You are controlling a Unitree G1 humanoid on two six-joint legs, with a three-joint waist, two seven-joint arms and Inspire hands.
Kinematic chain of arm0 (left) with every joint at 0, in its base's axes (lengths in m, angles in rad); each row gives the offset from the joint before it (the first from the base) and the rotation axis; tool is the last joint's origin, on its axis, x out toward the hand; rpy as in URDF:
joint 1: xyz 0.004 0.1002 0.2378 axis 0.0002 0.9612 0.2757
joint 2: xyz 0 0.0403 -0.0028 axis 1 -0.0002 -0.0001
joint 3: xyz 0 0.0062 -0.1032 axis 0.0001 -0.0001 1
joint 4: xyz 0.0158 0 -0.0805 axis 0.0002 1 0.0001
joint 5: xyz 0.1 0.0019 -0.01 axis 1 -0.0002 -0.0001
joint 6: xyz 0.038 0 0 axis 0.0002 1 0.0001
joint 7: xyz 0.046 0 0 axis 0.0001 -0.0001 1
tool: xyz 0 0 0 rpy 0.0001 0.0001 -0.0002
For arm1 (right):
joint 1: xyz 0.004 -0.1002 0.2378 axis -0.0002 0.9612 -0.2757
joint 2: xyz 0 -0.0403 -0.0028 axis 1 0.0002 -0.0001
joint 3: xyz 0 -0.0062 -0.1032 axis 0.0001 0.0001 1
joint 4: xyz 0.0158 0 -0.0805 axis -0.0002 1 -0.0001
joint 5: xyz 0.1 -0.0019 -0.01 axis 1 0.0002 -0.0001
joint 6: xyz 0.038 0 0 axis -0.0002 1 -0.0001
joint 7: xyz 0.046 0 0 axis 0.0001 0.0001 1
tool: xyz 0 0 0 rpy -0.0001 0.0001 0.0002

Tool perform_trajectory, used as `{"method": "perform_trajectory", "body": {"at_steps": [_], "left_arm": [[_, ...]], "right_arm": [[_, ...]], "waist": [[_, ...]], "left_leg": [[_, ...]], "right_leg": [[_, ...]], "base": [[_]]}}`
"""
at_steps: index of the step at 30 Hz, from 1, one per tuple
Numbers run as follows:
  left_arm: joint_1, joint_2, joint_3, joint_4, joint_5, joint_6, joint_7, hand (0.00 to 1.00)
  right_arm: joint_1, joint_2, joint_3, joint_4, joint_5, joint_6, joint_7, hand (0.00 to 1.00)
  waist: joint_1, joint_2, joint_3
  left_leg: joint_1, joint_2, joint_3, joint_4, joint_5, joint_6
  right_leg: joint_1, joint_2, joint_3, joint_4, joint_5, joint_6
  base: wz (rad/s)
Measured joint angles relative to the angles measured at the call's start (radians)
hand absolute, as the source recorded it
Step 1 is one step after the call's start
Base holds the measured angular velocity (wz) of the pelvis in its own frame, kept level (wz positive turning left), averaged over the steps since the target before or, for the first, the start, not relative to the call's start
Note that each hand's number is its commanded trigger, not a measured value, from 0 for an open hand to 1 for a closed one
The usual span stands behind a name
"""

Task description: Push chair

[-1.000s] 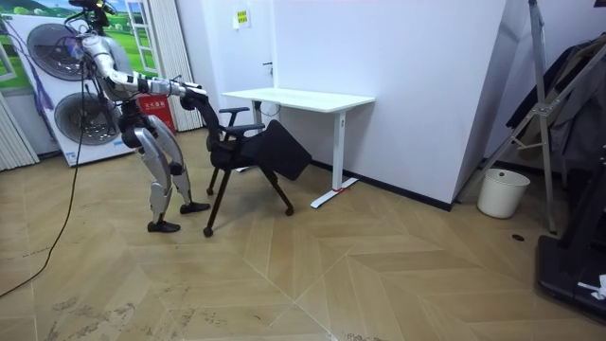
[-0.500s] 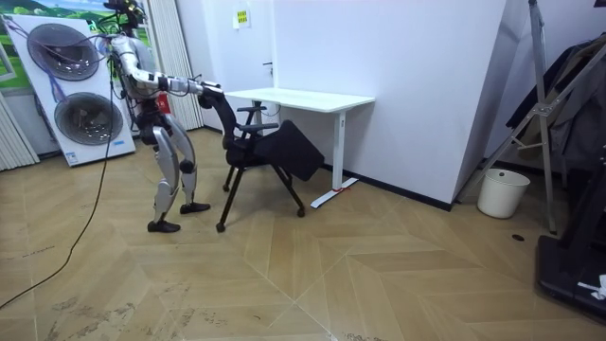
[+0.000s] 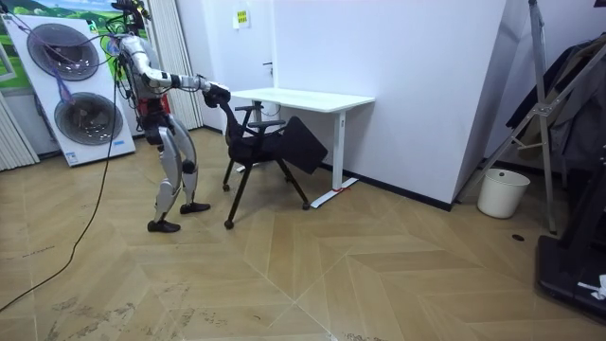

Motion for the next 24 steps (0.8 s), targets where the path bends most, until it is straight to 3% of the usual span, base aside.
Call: {"method": "perform_trajectory", "body": {"at_steps": [5, 12, 20, 24], "left_arm": [[0.003, 0.007, 0.002, 0.001, -0.001, -0.001, 0.002, 1.00], [0.003, 0.011, -0.001, 0.001, -0.003, 0.001, 0.005, 1.00], [0.003, 0.016, 0.004, -0.001, -0.002, 0.006, 0.020, 1.00], [0.006, 0.018, 0.017, -0.003, 0.002, 0.002, 0.032, 1.00]], "right_arm": [[0.000, 0.005, 0.000, -0.021, -0.012, 0.011, 0.032, 1.00], [-0.014, 0.014, 0.005, -0.002, -0.011, 0.013, 0.031, 1.00], [-0.054, 0.026, 0.017, 0.023, -0.012, 0.012, 0.026, 1.00], [-0.059, 0.030, 0.019, 0.027, -0.011, 0.012, 0.026, 1.00]], "waist": [[0.014, -0.009, -0.0005], [0.087, -0.021, 0.0059], [0.116, -0.011, 0.0166], [0.115, -0.015, 0.0172]], "left_leg": [[-0.001, -0.021, -0.053, 0.014, 0.004, -0.005], [0.005, -0.033, -0.081, 0.015, 0.004, -0.005], [-0.010, -0.048, -0.107, 0.017, 0.003, -0.003], [-0.017, -0.060, -0.122, 0.017, 0.001, 0.004]], "right_leg": [[0.015, 0.002, -0.025, 0.010, 0.000, 0.000], [0.035, 0.005, -0.025, -0.021, 0.000, 0.000], [0.048, 0.014, -0.026, -0.041, -0.001, 0.000], [0.048, 0.015, -0.024, -0.038, 0.000, 0.000]], "base": [[0.41], [0.13], [0.14], [0.17]]}}
